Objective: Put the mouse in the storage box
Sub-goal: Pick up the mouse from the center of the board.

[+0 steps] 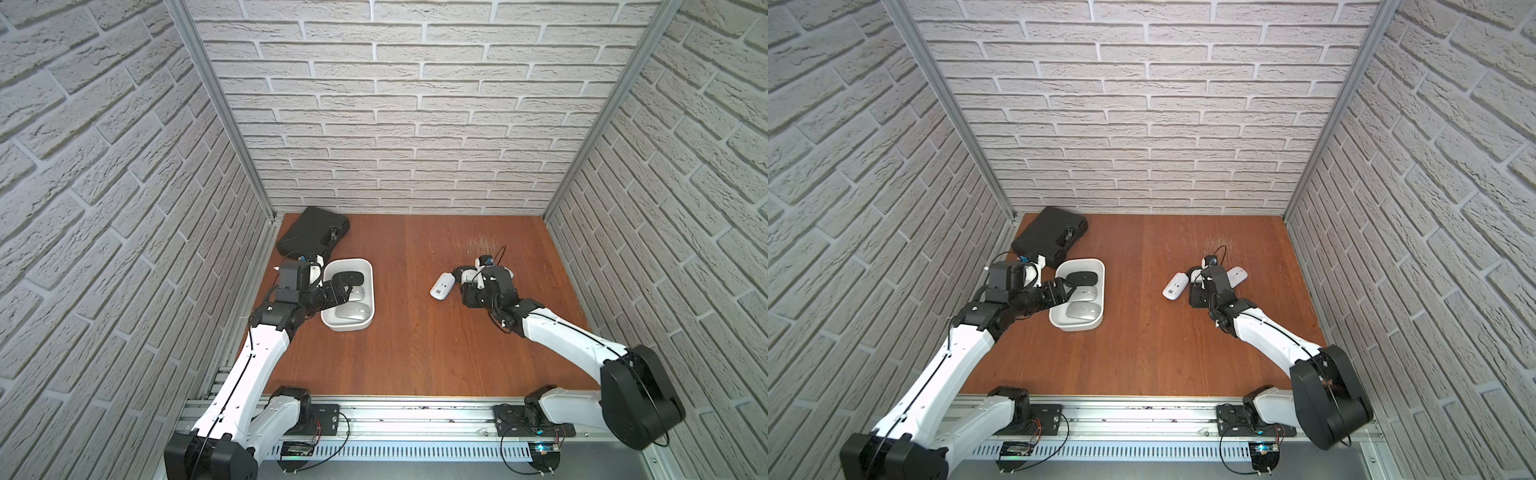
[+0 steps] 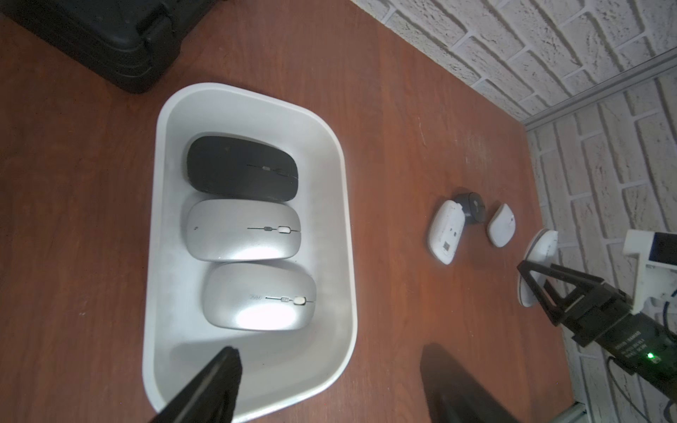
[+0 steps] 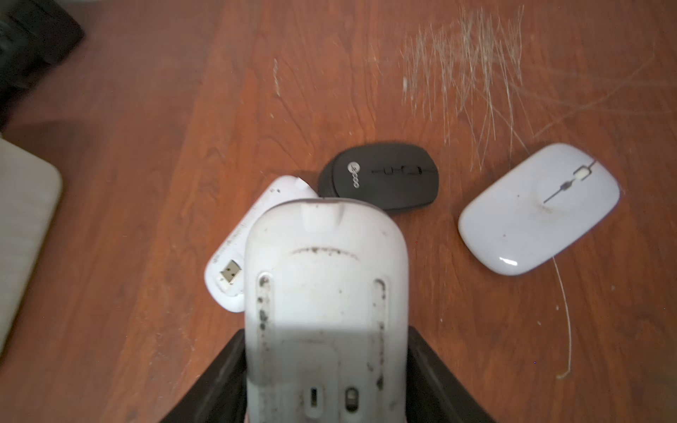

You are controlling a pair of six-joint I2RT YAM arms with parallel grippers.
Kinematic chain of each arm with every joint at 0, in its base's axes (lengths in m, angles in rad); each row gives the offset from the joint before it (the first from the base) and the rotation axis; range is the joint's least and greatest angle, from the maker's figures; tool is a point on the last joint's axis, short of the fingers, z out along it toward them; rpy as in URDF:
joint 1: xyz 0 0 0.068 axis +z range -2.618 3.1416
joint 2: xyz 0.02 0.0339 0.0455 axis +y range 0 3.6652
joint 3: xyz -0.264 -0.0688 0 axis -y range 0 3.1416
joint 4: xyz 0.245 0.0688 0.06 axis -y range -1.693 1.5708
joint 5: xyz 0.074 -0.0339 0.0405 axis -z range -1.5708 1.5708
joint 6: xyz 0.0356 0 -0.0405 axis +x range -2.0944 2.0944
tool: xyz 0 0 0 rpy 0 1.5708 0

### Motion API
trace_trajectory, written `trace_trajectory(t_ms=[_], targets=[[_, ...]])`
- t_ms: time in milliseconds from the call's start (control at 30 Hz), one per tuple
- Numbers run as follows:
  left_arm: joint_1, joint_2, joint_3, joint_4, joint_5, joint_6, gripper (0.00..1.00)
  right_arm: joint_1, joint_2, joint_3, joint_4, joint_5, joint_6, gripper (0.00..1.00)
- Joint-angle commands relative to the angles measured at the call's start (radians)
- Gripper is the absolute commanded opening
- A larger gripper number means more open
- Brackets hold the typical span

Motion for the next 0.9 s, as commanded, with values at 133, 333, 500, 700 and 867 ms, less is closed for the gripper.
trace_trajectory(t_ms=[133,333,500,700,867], targets=[[-0.009,-0.001,-0.040,0.204,0.225,-0.072,0.80,0.097,-0.141,-0.223,0.568,-0.265,-0.206,0.49],[-0.031,0.010,-0.030,0.222,0.242,-0.079,0.80,0.141,-0.145,-0.283,0.732,-0.370,-0.276,0.49],[-0.055,0.020,-0.033,0.236,0.244,-0.082,0.80,0.144,-0.139,-0.273,0.718,-0.377,-0.283,0.49],[-0.231,0.149,0.072,0.240,0.206,-0.039,0.82,0.167,-0.119,-0.294,0.789,-0.462,-0.294,0.50],[-0.395,0.296,0.195,0.285,0.160,-0.002,0.82,0.185,-0.102,-0.289,0.787,-0.487,-0.306,0.50]])
